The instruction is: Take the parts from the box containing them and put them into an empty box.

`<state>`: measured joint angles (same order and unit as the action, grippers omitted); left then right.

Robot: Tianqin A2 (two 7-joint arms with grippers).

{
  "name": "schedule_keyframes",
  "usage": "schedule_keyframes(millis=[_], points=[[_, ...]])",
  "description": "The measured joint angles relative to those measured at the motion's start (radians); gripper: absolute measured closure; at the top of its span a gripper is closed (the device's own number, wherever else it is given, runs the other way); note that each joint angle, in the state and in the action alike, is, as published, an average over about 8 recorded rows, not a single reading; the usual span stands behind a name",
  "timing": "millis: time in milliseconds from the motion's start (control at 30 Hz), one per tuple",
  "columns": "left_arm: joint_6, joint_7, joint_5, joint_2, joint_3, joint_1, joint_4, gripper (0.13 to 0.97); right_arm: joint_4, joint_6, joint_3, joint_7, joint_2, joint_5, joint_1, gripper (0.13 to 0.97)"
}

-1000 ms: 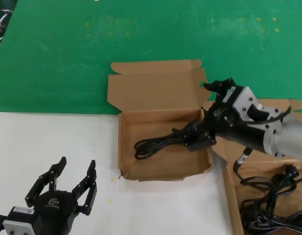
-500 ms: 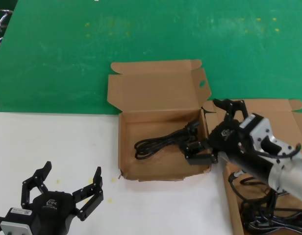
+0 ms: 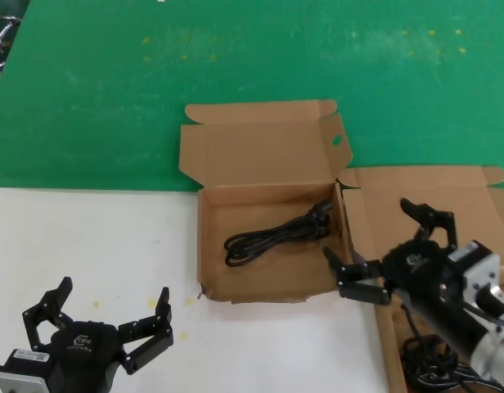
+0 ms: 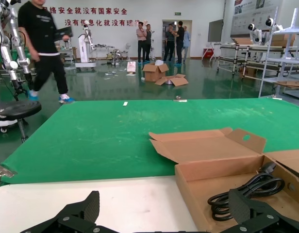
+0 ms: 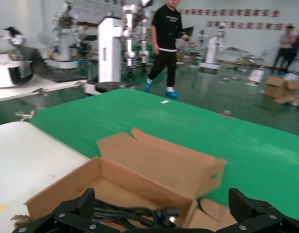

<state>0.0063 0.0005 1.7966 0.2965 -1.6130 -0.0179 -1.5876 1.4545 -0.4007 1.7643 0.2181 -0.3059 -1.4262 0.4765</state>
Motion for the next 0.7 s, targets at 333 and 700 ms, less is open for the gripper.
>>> schedule_keyframes(millis=[333,700], points=[[-0.002,0.0,0.001,0.001,0.004,0.006,-0.004,0.14,0.048,0.133,-0.055,-0.073,0.002,-0.124,-0.159,0.129],[-0.004,0.0,0.002,0.002,0.009,0.012,-0.009,0.132,0.101,0.278,-0.114,-0.151,0.004,-0.26,-0.332,0.129]])
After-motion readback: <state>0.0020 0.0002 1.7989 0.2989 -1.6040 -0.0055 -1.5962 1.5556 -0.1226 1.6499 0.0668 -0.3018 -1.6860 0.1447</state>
